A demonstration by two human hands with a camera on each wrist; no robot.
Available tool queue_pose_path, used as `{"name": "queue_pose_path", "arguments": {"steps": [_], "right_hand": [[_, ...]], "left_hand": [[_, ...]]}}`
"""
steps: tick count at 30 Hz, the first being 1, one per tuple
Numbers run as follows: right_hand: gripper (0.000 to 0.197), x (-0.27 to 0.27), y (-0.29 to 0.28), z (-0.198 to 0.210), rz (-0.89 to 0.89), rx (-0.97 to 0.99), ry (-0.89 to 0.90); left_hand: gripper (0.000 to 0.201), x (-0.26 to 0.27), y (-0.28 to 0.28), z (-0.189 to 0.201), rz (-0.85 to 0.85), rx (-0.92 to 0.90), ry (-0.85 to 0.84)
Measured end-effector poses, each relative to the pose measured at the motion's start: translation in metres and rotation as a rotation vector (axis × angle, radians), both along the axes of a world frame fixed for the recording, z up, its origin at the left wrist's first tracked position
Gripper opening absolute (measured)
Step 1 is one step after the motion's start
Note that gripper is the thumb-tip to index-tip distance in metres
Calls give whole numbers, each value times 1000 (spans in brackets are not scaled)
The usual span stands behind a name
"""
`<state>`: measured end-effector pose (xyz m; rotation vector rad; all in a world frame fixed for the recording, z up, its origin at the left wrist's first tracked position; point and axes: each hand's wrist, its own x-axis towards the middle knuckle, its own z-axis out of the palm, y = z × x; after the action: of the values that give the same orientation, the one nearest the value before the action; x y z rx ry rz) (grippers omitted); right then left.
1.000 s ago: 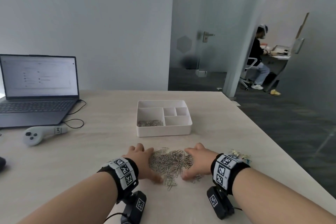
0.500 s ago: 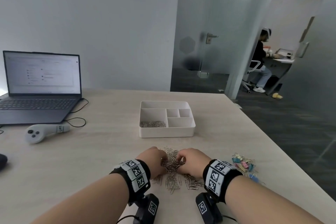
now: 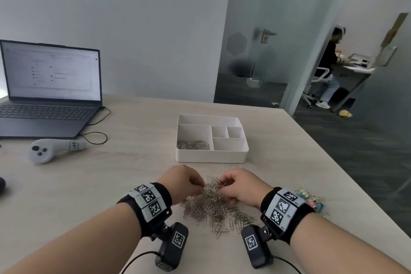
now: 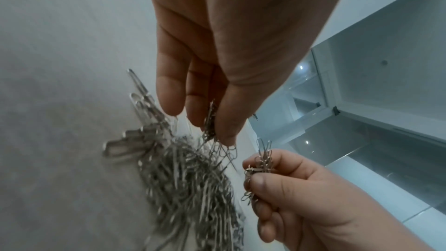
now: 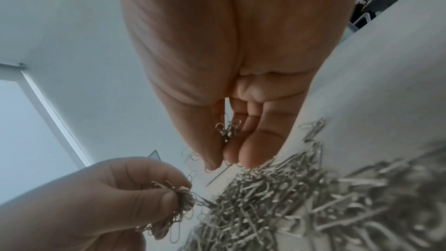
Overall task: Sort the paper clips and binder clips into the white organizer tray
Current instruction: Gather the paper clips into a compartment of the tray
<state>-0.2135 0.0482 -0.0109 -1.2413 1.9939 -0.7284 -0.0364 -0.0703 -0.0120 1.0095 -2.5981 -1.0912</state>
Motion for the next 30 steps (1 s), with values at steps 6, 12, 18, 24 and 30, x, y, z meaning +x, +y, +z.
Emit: {"name": "queue_pose_path", "arguments": {"steps": [6,12,18,24,30], "right_hand": [[20,-1,-21,8,-15,-46,-153],[11,-11,-68,26,-27,-148,-241],[16,-18,-125,36,-103,-233,-155],[17,-16,-158,24,-187,-201,11],[37,-12,-159,20,-162,-199,14]], "left_hand": [[6,7,-31,11,68,71,158],[6,-8,-73,27,149,-31,238],[14,-40,-108,40,191,-262,128],[24,-62,-128,39,139,-418,-72],[24,-58,-129,31,174,-389,-78]]}}
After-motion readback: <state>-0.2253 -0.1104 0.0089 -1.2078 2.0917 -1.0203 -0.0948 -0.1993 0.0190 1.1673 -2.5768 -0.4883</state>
